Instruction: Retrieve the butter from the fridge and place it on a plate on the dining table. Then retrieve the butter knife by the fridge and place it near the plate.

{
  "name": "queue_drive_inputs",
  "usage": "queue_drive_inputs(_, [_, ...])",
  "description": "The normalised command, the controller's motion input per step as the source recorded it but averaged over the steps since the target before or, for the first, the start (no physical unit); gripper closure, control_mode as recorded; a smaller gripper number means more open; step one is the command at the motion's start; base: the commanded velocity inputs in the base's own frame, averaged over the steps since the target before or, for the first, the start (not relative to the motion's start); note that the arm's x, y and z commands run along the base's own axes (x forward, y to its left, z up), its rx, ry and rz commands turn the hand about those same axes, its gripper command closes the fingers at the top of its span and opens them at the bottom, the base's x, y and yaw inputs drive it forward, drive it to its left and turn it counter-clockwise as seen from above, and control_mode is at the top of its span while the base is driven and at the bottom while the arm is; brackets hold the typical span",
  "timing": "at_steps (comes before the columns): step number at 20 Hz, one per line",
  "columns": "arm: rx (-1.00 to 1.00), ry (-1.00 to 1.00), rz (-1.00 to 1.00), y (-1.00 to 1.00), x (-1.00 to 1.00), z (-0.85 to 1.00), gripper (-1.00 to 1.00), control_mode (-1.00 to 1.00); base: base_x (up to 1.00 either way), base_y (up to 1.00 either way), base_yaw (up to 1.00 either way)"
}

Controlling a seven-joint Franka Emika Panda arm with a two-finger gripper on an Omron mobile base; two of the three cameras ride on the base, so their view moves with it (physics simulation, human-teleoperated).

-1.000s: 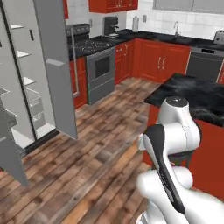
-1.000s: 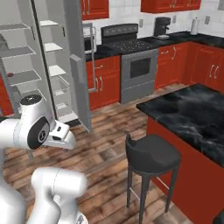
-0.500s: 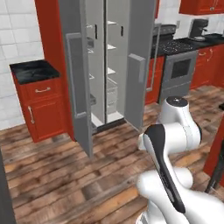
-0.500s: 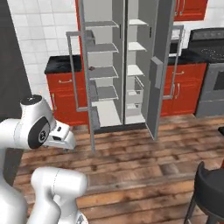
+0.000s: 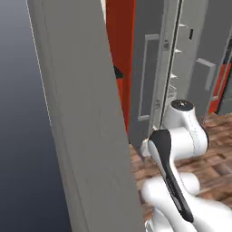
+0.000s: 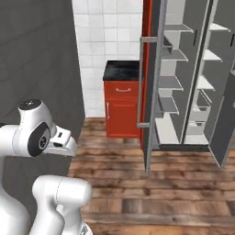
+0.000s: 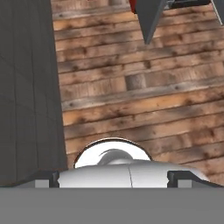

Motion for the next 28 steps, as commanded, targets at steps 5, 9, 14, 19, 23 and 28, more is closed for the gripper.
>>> queue_drive_inputs(5, [0.0,0.0,0.0,0.0,0.0,0.0,-1.0,1.0,1.0,0.35,0.01])
queue_drive_inputs(9, [0.0,0.0,0.0,0.0,0.0,0.0,-1.0,1.0,1.0,0.34,0.0])
queue_drive_inputs(14, [0.0,0.0,0.0,0.0,0.0,0.0,-1.0,1.0,0.75,0.3,-0.05])
queue_drive_inputs(19, [0.0,0.0,0.0,0.0,0.0,0.0,-1.0,1.0,0.61,0.53,-0.21])
queue_drive_inputs(23, [0.0,0.0,0.0,0.0,0.0,0.0,-1.0,1.0,0.56,0.72,-0.35])
queue_drive_inputs(28, [0.0,0.0,0.0,0.0,0.0,0.0,-1.0,1.0,0.71,0.71,-0.33])
